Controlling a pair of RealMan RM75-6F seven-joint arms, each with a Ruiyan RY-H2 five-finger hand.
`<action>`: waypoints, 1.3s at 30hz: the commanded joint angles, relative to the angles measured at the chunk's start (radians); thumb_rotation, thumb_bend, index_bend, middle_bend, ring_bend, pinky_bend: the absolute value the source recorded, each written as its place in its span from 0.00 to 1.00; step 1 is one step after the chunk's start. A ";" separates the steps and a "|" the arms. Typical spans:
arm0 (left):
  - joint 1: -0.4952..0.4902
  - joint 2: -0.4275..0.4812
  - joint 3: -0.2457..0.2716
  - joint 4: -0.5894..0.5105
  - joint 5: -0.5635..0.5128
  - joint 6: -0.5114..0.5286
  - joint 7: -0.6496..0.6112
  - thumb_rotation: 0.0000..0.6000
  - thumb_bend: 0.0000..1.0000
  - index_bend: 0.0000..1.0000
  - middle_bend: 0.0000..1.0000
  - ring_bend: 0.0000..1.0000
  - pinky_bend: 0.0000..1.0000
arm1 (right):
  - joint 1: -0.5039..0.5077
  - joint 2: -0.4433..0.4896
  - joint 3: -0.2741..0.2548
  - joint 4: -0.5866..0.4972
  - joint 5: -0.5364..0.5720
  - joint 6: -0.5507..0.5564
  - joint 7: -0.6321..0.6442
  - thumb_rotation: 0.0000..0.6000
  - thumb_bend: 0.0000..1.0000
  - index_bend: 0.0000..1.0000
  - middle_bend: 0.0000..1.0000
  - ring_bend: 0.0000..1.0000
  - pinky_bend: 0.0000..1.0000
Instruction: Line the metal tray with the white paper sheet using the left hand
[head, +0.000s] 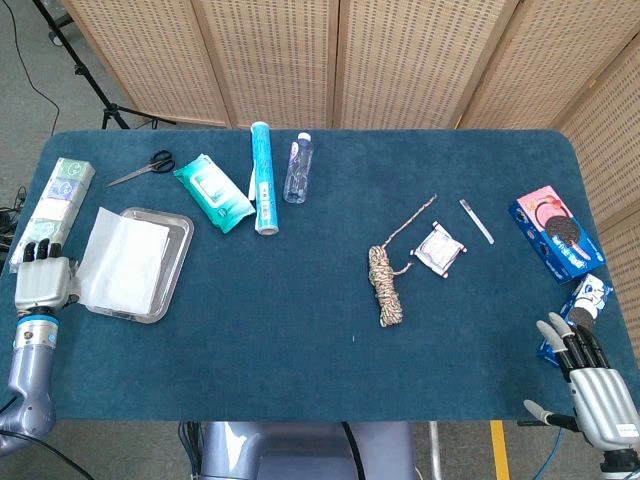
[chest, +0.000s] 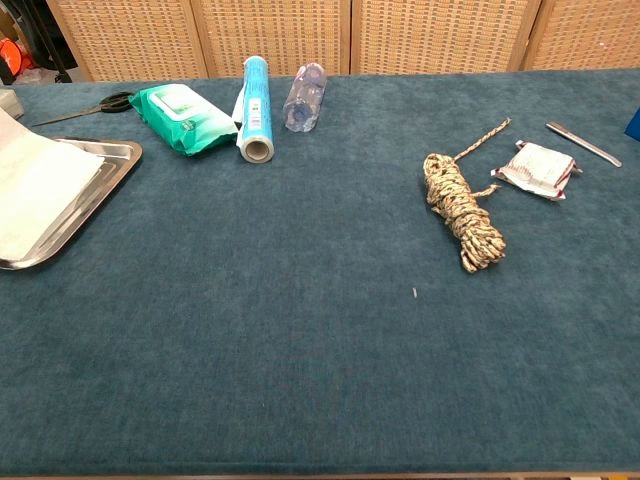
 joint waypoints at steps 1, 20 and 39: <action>-0.001 0.002 0.001 0.002 0.004 -0.008 -0.004 0.93 0.30 0.63 0.00 0.00 0.00 | 0.000 0.000 0.000 0.000 0.000 0.001 0.000 1.00 0.00 0.00 0.00 0.00 0.00; -0.003 -0.005 -0.002 0.039 0.028 -0.034 -0.037 0.91 0.07 0.45 0.00 0.00 0.00 | -0.002 -0.002 0.002 0.004 -0.001 0.008 0.005 1.00 0.00 0.00 0.00 0.00 0.00; 0.005 0.097 -0.061 -0.143 0.032 -0.036 -0.145 0.71 0.06 0.43 0.00 0.00 0.00 | -0.003 -0.002 0.000 0.000 -0.004 0.009 0.003 1.00 0.00 0.00 0.00 0.00 0.00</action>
